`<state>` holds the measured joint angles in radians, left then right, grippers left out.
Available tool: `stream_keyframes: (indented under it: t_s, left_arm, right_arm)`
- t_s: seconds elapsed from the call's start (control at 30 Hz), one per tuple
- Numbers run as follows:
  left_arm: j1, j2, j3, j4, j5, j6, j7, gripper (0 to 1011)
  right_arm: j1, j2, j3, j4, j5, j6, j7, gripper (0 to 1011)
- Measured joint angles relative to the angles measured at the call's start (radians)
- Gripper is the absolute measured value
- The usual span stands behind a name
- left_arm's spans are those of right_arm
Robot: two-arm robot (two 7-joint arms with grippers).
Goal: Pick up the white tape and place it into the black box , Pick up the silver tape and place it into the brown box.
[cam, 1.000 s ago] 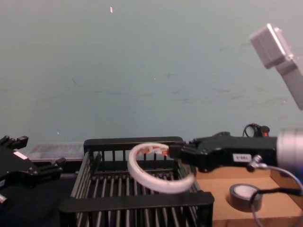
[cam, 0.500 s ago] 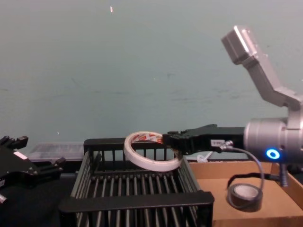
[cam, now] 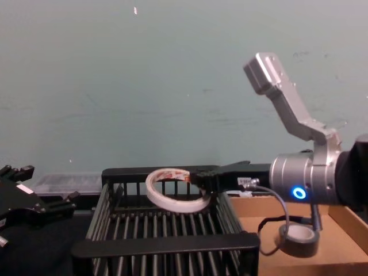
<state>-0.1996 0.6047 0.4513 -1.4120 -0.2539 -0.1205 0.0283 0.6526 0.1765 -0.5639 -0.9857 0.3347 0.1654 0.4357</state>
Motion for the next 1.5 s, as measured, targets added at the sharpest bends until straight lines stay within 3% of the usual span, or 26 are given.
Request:
stream_keyframes:
  t_s: [0.23,0.73,1.5]
  left_arm:
    - [0.0,0.0,0.0,0.0,0.0,0.0,0.0,1001]
    - [0.0,0.0,0.0,0.0,0.0,0.0,0.0,1001]
    - [0.0,0.0,0.0,0.0,0.0,0.0,0.0,1001]
  right_arm:
    - [0.016,-0.029,0.004,0.061,-0.027,-0.009,-0.009,96]
    - [0.015,-0.028,0.004,0.059,-0.027,-0.01,-0.009,112]
    - [0.014,-0.026,0.003,0.055,-0.024,-0.01,-0.007,824]
